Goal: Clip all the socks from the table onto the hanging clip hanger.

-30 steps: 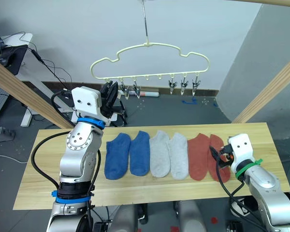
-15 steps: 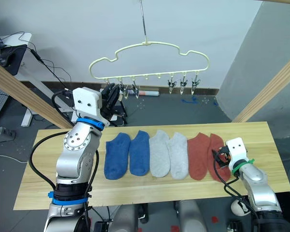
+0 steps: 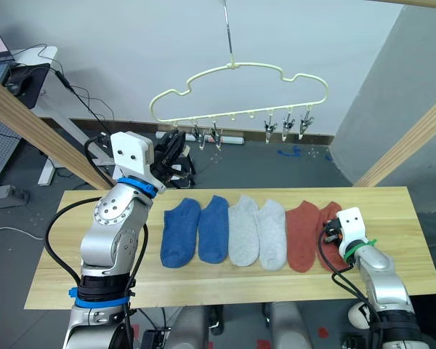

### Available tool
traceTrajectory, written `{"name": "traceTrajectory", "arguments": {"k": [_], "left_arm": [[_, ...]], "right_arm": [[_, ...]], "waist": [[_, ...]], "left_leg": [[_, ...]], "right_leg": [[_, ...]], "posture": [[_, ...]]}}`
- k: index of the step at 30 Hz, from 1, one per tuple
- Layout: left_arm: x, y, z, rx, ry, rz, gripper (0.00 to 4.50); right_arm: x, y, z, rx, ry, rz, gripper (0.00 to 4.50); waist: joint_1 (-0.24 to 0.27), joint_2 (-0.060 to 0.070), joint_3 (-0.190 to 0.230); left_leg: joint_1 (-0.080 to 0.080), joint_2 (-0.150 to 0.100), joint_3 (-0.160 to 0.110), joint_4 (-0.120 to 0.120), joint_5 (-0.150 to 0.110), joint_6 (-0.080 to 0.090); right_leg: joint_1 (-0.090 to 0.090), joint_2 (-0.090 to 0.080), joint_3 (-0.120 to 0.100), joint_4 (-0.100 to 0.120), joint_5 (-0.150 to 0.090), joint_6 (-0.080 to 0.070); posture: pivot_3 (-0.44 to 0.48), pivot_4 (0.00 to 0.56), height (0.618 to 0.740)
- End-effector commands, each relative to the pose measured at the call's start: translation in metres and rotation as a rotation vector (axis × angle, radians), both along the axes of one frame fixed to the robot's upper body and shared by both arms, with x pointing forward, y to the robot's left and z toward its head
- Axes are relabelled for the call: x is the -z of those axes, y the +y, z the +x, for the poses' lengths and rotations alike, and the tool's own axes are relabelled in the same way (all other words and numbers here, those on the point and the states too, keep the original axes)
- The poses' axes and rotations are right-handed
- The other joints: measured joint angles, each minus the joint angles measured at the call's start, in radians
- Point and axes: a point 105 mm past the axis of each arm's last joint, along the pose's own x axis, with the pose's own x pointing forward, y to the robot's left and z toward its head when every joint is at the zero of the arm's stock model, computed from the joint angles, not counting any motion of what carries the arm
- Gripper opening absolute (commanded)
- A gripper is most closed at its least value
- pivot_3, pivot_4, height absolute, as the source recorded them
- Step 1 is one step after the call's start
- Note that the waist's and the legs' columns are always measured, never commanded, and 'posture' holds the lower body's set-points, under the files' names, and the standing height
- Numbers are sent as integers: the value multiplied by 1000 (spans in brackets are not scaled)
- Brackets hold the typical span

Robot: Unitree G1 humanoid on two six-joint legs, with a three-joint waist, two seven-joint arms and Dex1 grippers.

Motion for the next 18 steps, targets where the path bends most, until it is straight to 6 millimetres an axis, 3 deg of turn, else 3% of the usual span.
{"name": "traceTrajectory", "arguments": {"k": [1, 3, 6, 9, 11, 14, 16, 18], "left_arm": [[-16, -9, -10, 113, -12, -36, 237], [-19, -11, -13, 157, 2, -41, 237], [-22, -11, -15, 190, 24, -52, 237], [-25, -11, -16, 206, 35, -60, 237], [-26, -11, -16, 211, 39, -61, 237], [-27, -13, -18, 224, 44, -71, 237], [-27, -15, -19, 236, 51, -78, 237], [-28, -17, -19, 245, 54, -81, 237]], "right_arm": [[-2, -9, -8, 46, -16, 16, 6], [-15, -13, -9, 43, -64, 0, 0], [-49, -10, -9, -45, -188, -99, 0], [-88, 10, -16, -209, -319, -220, 0], [-103, 23, -21, -285, -362, -239, 0], [-122, 78, -37, -527, -390, -146, 0], [-125, 116, -46, -682, -371, -54, 0], [-126, 142, -47, -764, -361, 10, 0]], "waist": [[2, 0, 0], [3, 1, 0], [3, 7, 5], [-1, 9, 9], [-3, 7, 10], [-3, 4, 14], [-5, 3, 15], [-4, 1, 17]], "left_leg": [[0, 0, 0, 0, 0, 0], [0, 0, 0, 0, 0, 0], [-1, 0, 0, 0, 0, -1], [0, -1, 1, 0, 0, -1], [0, 0, 0, 0, 1, -2], [0, 1, -2, -1, 1, -4], [0, 1, -3, -1, 1, -5], [0, 1, -3, -1, 1, -5]], "right_leg": [[0, 0, 0, 0, 0, 0], [0, 0, 0, 0, 0, 0], [0, 0, 0, 0, 0, 0], [-1, 0, 1, 0, 0, 1], [-1, 1, 1, 0, -1, 2], [-1, 3, -1, 0, -2, 3], [-1, 3, -1, 0, -2, 4], [-1, 3, -1, 0, -2, 4]], "posture": [[-128, 382, 740], [-127, 380, 740], [-125, 380, 740], [-121, 379, 740], [-121, 379, 740], [-129, 380, 740], [-128, 379, 740], [-126, 378, 740]]}}
